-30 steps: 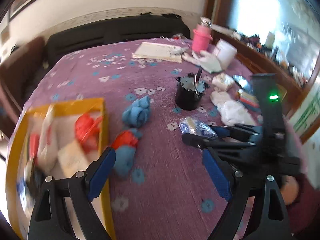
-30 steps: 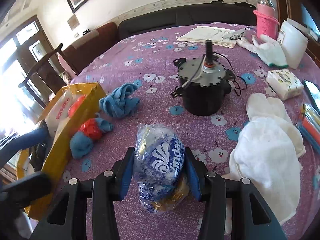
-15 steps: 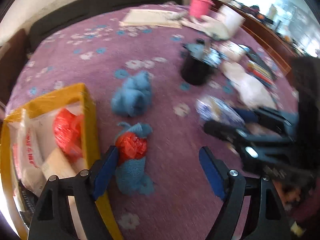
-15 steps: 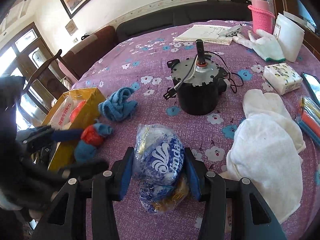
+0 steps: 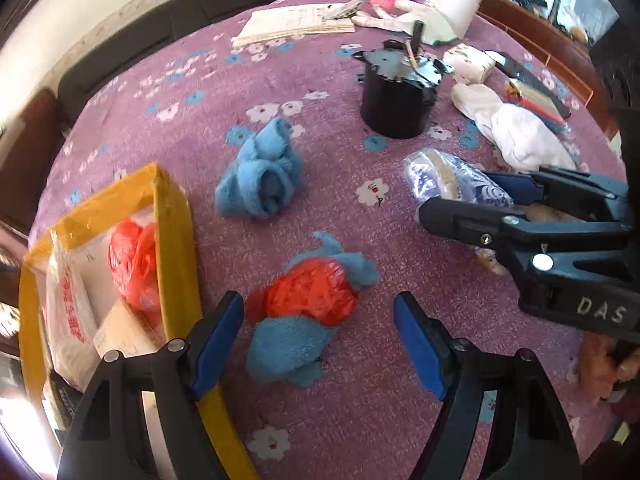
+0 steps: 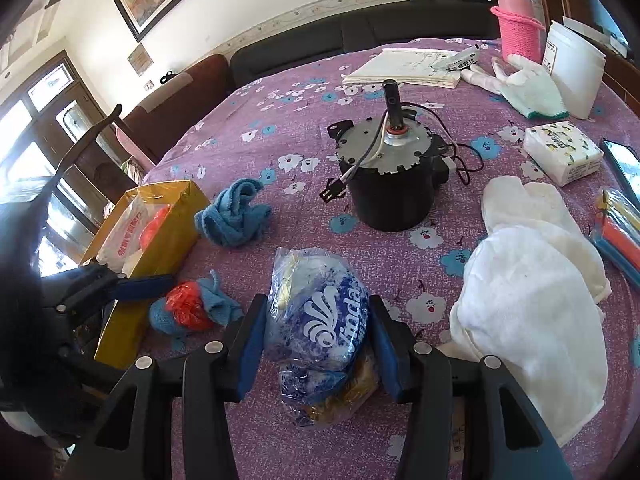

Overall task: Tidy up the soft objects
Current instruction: 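Grasp the blue-red towel bundle with left tool while right tool grasps Vinda tissue bag, then carry both held items into the yellow box and open both tools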

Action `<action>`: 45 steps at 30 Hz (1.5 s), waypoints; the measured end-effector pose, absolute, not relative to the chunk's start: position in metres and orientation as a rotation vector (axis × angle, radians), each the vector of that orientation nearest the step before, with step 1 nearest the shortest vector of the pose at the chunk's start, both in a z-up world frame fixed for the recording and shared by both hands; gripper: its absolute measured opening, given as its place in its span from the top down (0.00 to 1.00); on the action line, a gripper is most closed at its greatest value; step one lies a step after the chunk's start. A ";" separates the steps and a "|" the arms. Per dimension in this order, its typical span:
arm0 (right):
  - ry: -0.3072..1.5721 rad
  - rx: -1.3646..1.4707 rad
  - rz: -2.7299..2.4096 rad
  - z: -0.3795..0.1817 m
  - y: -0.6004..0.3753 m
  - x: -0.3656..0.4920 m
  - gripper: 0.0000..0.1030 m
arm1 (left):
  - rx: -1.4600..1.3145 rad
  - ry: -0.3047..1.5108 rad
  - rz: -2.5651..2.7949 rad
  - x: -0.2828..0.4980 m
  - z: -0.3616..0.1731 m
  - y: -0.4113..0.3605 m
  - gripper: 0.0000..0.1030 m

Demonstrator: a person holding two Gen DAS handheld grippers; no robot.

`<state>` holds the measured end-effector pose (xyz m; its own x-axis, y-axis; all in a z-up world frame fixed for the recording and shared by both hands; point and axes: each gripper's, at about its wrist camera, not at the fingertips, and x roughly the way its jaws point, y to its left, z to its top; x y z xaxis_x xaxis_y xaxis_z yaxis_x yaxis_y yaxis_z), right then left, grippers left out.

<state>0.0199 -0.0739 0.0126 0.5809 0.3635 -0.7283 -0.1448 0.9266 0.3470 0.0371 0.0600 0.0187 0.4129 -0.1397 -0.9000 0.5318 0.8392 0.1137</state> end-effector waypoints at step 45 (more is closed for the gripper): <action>0.811 0.108 0.482 0.111 0.046 -0.026 0.57 | -0.249 0.848 -0.171 -0.081 0.080 0.313 0.64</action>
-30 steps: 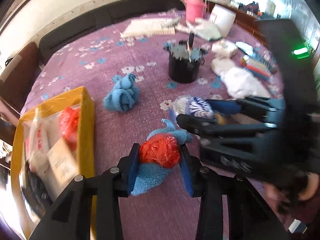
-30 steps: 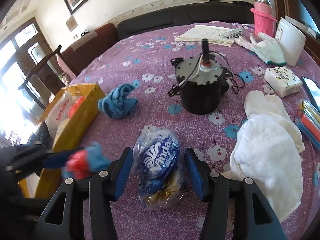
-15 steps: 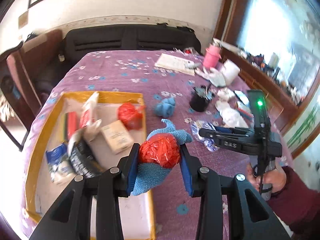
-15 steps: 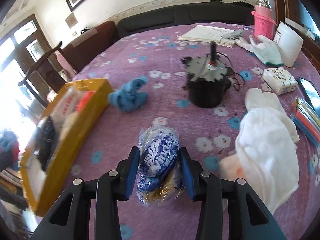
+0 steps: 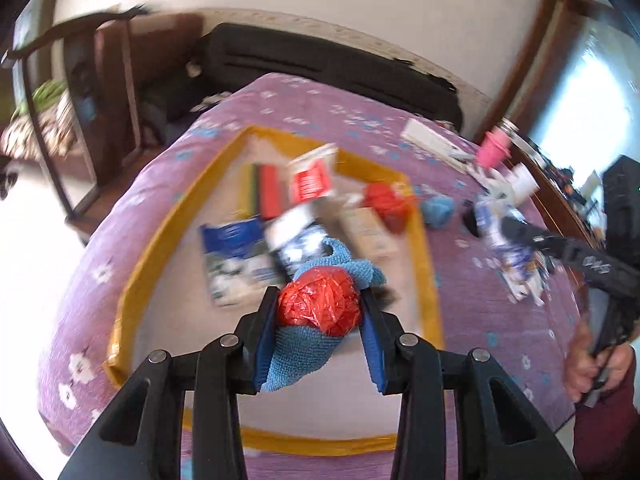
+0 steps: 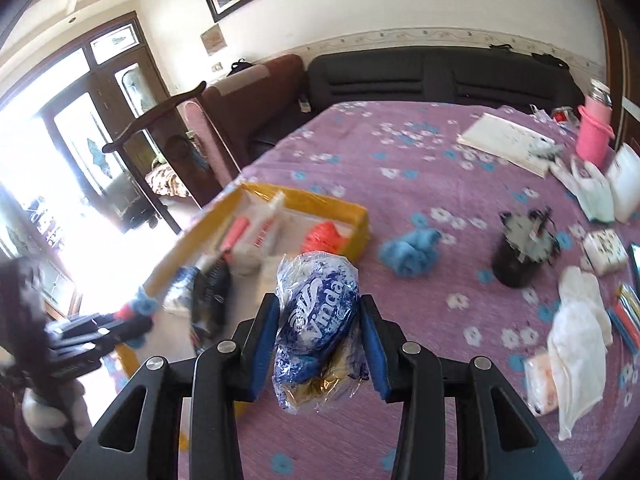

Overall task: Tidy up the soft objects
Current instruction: 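Carry both held items into the yellow box and open both tools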

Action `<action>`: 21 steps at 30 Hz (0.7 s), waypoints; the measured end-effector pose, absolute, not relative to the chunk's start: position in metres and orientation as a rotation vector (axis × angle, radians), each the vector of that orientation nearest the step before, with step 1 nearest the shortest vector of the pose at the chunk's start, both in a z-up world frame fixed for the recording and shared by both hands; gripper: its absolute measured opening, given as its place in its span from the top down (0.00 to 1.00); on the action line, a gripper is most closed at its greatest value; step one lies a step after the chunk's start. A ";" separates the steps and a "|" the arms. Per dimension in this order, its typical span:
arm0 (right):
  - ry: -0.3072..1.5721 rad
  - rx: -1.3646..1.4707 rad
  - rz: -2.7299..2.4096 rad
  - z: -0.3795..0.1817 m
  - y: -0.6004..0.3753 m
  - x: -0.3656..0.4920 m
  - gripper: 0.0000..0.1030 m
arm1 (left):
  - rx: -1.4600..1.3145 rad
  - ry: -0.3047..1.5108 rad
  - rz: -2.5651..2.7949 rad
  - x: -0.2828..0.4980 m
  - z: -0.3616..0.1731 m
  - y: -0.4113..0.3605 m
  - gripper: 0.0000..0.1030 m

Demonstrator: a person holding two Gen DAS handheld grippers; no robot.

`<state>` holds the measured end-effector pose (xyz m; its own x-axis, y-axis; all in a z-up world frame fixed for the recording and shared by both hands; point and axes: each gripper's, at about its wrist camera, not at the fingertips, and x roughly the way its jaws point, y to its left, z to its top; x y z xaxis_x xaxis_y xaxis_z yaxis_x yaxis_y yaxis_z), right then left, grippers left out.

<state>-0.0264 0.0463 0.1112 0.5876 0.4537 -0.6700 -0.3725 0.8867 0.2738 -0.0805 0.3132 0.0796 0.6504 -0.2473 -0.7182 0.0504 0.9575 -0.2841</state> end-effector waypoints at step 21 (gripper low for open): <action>0.984 -0.010 0.574 0.082 0.237 0.113 0.56 | -0.394 0.775 -0.092 -0.102 0.080 0.354 0.22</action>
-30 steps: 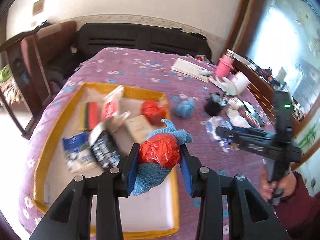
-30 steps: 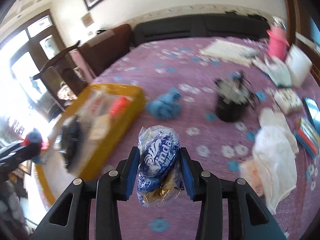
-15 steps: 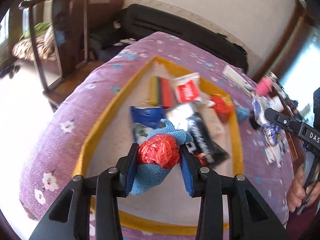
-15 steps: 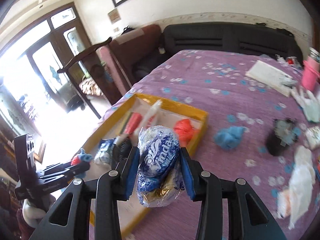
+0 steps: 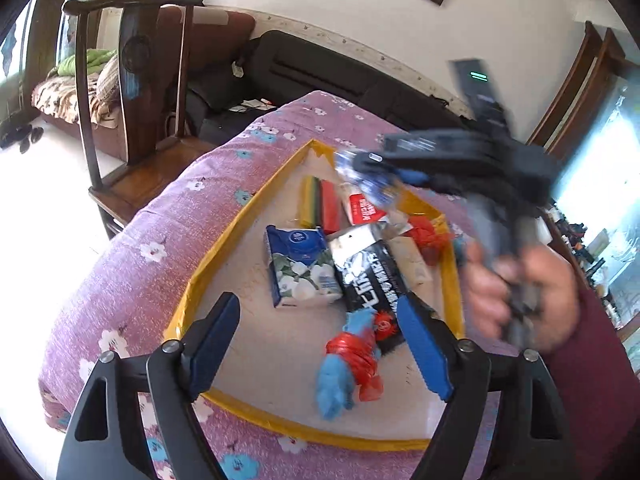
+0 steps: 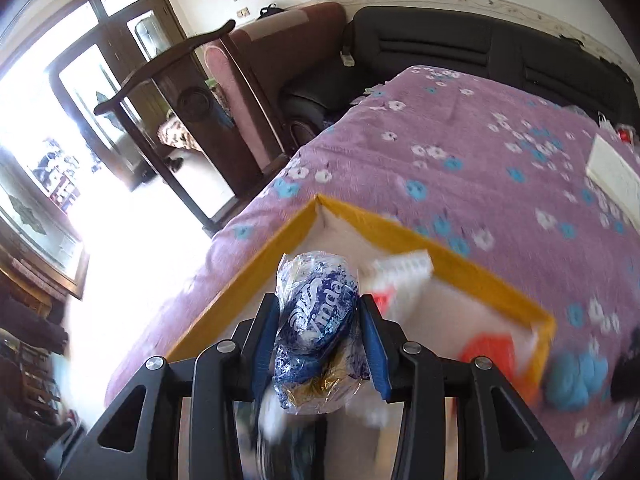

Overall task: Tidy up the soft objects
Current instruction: 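Carry both held items into the yellow box and open both tools, then grasp the blue towel with left tool while right tool grasps white cloth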

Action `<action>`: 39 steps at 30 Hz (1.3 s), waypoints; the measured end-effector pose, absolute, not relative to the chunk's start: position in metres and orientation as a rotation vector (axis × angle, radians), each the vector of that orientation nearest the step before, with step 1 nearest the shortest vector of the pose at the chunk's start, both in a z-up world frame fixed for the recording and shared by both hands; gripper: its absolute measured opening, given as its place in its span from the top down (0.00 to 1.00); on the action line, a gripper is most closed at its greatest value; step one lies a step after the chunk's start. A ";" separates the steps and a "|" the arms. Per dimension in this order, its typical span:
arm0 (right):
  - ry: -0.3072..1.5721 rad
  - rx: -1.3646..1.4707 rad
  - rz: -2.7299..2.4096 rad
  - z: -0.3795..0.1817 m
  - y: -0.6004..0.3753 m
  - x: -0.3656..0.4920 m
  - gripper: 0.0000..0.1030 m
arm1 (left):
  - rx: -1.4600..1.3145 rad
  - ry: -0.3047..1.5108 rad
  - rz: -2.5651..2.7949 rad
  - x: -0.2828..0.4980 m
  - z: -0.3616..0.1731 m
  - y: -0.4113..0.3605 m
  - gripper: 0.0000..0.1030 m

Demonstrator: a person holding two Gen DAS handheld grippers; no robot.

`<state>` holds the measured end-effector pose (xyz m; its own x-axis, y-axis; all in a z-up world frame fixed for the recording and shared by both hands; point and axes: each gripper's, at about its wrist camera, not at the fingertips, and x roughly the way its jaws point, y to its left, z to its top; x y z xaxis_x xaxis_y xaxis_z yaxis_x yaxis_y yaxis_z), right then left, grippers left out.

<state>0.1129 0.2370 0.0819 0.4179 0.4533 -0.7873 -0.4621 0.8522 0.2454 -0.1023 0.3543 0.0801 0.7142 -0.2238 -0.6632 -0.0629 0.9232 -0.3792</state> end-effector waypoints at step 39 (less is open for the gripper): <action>0.947 0.325 -0.005 0.056 -0.213 -0.022 0.17 | -0.229 0.873 -0.425 -0.098 0.091 0.151 0.17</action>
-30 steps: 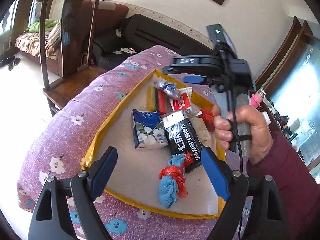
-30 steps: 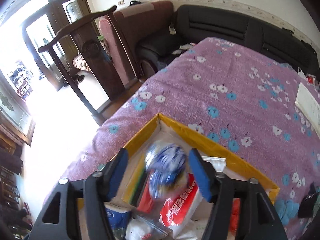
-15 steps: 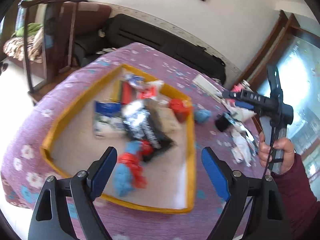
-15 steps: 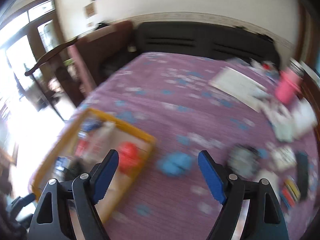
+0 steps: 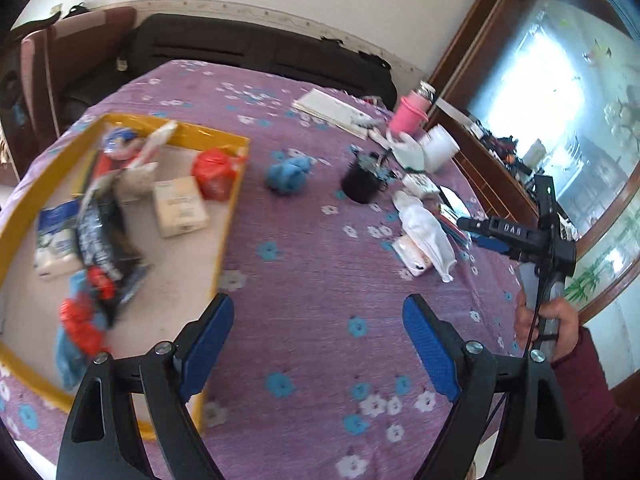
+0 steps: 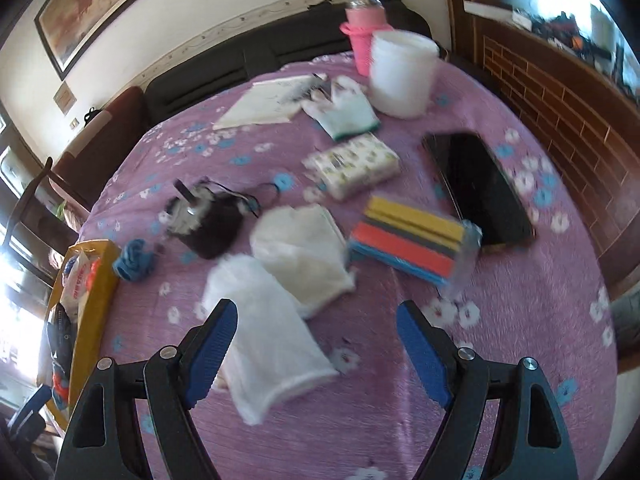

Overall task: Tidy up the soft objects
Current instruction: 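Grasp the blue towel with left tool while right tool grasps white cloth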

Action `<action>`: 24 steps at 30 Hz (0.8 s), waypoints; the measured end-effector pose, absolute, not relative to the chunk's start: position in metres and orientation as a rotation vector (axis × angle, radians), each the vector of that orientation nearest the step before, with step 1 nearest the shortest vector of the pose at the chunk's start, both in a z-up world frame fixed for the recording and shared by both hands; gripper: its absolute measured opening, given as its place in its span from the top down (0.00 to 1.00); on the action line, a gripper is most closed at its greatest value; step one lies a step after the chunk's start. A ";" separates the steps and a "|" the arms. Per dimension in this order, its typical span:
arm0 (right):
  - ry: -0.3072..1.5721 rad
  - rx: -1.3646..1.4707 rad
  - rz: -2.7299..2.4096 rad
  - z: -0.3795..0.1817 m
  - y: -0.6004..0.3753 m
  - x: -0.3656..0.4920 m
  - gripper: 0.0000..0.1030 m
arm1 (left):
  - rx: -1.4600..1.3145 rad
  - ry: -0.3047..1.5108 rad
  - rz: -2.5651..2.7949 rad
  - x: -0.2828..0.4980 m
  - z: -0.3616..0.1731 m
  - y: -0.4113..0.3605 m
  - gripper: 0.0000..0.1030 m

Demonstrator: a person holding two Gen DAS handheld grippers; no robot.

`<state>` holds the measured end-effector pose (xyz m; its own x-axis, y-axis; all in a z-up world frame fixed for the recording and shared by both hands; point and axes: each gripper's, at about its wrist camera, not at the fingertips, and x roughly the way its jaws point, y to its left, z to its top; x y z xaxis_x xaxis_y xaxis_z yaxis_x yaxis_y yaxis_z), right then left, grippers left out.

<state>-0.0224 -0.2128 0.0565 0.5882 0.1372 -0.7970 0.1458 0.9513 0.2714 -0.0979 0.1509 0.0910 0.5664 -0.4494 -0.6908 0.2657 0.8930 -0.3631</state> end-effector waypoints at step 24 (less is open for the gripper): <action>0.761 0.265 0.191 0.035 -0.176 -0.010 0.17 | 0.274 0.925 -0.284 0.105 0.040 0.038 0.17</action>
<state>-0.0104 -0.1761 0.0353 0.7097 0.2648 -0.6529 -0.0748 0.9498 0.3039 0.1051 0.0382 0.0399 0.5700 -0.1218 -0.8125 0.3549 0.9285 0.1097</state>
